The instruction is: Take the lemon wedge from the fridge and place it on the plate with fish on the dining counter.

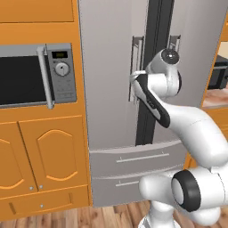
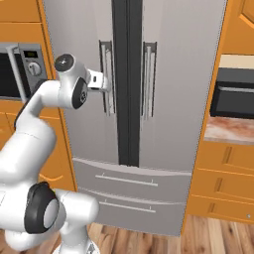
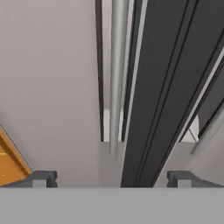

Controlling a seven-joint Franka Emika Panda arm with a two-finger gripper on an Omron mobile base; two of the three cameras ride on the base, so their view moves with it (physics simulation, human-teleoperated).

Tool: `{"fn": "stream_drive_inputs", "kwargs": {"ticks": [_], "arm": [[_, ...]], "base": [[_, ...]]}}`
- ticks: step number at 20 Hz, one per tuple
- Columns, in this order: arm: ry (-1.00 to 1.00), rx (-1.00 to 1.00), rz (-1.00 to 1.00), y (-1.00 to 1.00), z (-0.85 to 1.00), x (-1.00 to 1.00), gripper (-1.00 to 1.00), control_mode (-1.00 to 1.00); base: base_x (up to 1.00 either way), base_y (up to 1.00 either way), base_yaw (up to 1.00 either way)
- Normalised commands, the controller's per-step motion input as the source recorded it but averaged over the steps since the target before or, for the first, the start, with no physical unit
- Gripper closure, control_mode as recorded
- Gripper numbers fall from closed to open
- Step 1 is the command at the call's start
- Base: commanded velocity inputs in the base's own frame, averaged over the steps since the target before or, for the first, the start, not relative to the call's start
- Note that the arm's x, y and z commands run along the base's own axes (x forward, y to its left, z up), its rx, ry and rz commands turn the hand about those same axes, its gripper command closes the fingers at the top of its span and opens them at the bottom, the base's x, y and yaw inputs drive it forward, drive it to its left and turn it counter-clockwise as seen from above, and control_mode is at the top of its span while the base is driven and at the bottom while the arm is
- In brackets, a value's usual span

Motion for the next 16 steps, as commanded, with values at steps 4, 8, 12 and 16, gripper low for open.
{"fn": "stream_drive_inputs", "kwargs": {"ticks": [4, 8, 12, 16], "arm": [[-0.07, 0.0, 0.0, 0.0, 0.0, 0.99, -1.0, -1.0], [-0.03, 0.0, 0.0, 0.0, 0.0, 0.95, -1.0, -1.0], [0.0, 0.0, 0.0, -0.08, 0.0, 0.72, -1.0, -1.0], [0.0, 0.0, 0.0, -0.08, -0.05, 0.64, -1.0, -1.0]], "base": [[0.0, 0.0, 0.0], [0.0, 0.0, 0.0], [0.0, 0.0, 0.0], [0.0, 0.0, 0.0]]}}
